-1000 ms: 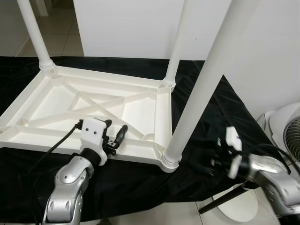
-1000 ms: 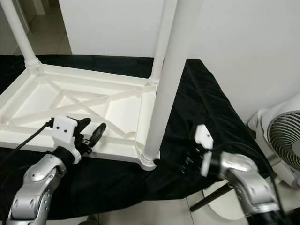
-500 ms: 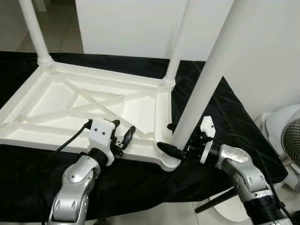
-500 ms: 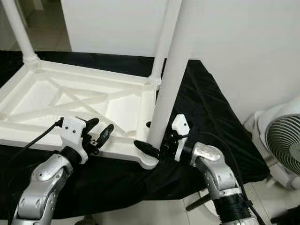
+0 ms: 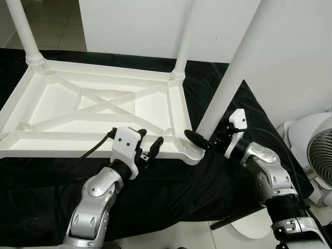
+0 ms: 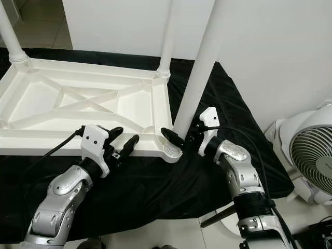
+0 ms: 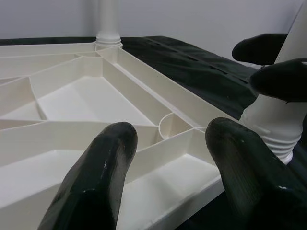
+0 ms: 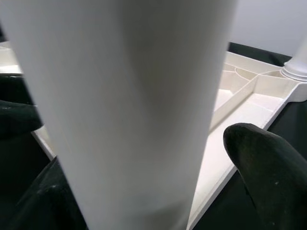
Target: Building children table
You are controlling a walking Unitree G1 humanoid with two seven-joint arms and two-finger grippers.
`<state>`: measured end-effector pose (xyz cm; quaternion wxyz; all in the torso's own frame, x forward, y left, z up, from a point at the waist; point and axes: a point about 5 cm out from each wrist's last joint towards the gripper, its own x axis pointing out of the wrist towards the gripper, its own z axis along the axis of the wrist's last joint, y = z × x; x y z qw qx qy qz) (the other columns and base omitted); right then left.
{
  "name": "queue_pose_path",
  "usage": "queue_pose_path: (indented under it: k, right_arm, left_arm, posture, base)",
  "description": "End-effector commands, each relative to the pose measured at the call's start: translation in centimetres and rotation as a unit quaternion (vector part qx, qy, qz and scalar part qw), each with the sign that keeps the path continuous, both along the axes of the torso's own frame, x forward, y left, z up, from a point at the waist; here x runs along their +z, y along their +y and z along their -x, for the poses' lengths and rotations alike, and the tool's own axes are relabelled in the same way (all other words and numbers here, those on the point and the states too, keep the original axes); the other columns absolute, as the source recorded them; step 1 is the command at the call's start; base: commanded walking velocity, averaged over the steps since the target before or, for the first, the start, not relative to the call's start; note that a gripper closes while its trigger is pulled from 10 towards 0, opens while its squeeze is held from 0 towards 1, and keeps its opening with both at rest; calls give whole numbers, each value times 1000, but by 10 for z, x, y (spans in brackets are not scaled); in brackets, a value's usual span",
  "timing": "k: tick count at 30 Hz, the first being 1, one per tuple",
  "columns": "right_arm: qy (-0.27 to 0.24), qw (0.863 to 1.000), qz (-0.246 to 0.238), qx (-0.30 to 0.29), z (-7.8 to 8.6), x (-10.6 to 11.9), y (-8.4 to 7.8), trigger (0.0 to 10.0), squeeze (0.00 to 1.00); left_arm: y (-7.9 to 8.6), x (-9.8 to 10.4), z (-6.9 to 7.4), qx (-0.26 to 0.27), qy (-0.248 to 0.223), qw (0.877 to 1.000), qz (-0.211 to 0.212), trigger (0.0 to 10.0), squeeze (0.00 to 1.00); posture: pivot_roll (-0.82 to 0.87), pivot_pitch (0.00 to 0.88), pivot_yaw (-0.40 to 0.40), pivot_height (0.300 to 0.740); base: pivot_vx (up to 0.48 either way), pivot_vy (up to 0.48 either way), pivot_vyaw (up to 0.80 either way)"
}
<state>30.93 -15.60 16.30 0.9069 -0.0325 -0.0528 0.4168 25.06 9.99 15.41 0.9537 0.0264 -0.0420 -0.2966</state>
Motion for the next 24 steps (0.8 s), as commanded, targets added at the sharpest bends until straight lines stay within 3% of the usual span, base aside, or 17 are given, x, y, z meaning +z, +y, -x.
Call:
queue_pose_path:
  k: [1,7,15,16,17,19,20,24]
  right_arm:
    - [11,1000,12,-4,3,-6,0,10000,0]
    - [32,999,4,-19,14,-21,3,10000,0]
    - [29,999,6,-22,15,-25,2,10000,0]
    - [29,999,14,-24,14,-27,1,9059,0]
    - [25,999,23,-26,12,-28,0,4863,0]
    - [22,999,30,-29,11,-28,-1,4863,0]
    - [22,999,33,-30,9,-28,-2,0,0]
    - [23,998,50,-31,1,-29,-5,0,0]
  left_arm:
    - [-3,-4,4,-9,5,1000,-6,10000,0]
    - [-2,-5,20,-61,-13,997,-51,10000,0]
    - [0,2,21,-65,-28,996,-62,10000,0]
    - [-2,3,21,-71,-31,995,-62,10000,0]
    - [-3,4,21,-76,-35,994,-65,10000,0]
    - [-3,5,22,-80,-39,994,-68,10000,0]
    - [-4,5,22,-84,-36,993,-69,10000,0]
    - [-8,7,20,-91,-43,992,-76,10000,0]
  posture:
    - [125,110,-128,740]
    - [146,76,-114,740]
    - [159,57,-102,740]
    - [166,47,-94,740]
    - [164,46,-90,740]
    - [164,46,-90,740]
    - [165,46,-90,740]
    - [169,48,-92,740]
  base:
    - [0,0,0]
    - [0,0,0]
    - [0,0,0]
    - [0,0,0]
    - [0,0,0]
    - [0,0,0]
    - [0,0,0]
    - [0,0,0]
